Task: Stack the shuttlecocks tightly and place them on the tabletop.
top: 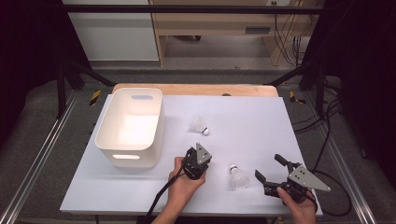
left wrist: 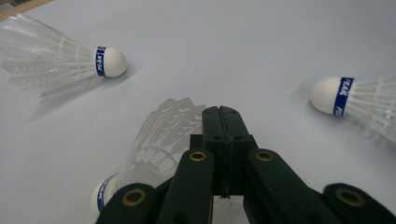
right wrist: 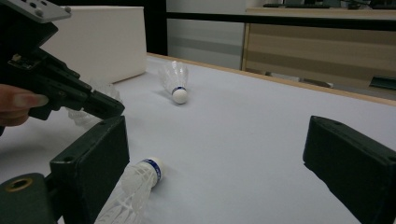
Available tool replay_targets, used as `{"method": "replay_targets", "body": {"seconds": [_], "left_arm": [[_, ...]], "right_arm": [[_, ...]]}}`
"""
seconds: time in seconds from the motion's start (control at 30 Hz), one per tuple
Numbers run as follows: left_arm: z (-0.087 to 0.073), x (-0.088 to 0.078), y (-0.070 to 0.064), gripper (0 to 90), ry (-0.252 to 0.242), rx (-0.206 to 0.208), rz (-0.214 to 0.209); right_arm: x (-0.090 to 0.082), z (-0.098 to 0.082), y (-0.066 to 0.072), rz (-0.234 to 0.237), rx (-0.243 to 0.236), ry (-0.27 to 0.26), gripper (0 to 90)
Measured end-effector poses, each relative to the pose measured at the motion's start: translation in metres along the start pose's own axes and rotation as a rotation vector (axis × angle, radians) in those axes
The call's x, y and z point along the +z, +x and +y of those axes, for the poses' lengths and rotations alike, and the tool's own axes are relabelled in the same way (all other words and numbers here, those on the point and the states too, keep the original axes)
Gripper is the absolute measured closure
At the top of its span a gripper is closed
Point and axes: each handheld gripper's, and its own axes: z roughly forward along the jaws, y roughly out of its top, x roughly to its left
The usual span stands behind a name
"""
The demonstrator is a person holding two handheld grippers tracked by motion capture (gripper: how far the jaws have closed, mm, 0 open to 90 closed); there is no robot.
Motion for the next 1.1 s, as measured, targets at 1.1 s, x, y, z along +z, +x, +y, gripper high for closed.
{"method": "replay_targets", "body": {"seconds": [1.1], "left_arm": [[0.026, -0.015, 0.0, 89.3, -0.125, -0.066, -0.069]], "right_arm": [[0.001, -0.001, 0.0, 0.007, 0.01, 0.019, 7.6]]}}
